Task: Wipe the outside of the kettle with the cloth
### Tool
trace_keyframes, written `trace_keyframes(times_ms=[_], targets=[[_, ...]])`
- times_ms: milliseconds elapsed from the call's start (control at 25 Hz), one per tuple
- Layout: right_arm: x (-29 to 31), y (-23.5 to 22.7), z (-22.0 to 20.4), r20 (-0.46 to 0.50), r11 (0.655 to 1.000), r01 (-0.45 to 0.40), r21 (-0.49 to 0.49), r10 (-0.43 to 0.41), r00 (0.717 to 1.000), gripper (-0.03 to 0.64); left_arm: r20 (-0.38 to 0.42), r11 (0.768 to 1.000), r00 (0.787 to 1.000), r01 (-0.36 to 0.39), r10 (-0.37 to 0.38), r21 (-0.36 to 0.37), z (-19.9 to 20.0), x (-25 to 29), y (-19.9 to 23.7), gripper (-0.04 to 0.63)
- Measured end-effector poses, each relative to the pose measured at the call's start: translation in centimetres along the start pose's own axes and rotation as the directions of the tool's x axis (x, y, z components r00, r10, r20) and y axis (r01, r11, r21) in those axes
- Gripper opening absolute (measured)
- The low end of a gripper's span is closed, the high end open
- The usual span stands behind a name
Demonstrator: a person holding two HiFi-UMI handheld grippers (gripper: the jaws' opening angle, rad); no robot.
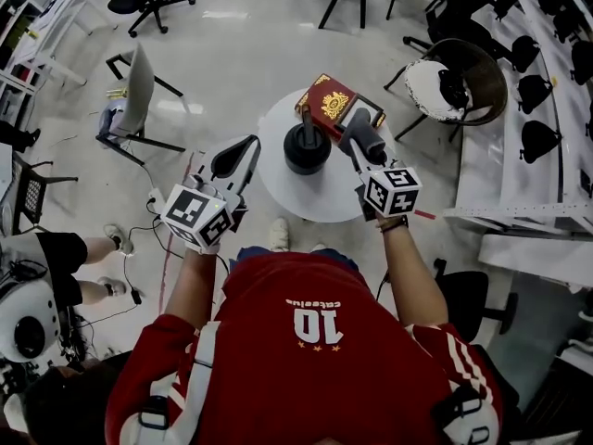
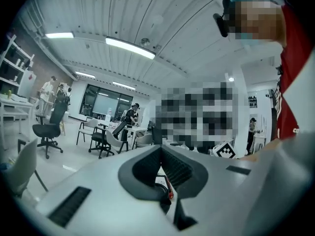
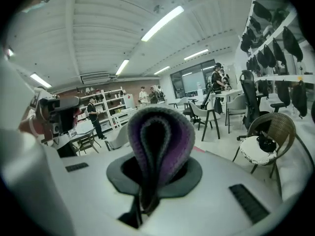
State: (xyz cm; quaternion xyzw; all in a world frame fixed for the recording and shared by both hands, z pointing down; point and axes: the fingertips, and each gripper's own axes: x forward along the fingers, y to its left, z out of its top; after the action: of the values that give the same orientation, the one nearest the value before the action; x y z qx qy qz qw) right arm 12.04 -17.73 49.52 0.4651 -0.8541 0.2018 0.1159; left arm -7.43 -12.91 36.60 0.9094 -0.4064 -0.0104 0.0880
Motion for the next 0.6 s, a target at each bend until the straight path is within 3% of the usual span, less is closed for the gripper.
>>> trace_keyframes(times_ms=[600], targets=[[7.4, 1.7, -3.6, -0.1, 0.995, 0.099, 0.018, -0.097, 0.99, 0.044, -0.007, 0.995, 0.996, 0.093, -0.093, -0.032, -1.2, -0.2, 4.5, 0.008]])
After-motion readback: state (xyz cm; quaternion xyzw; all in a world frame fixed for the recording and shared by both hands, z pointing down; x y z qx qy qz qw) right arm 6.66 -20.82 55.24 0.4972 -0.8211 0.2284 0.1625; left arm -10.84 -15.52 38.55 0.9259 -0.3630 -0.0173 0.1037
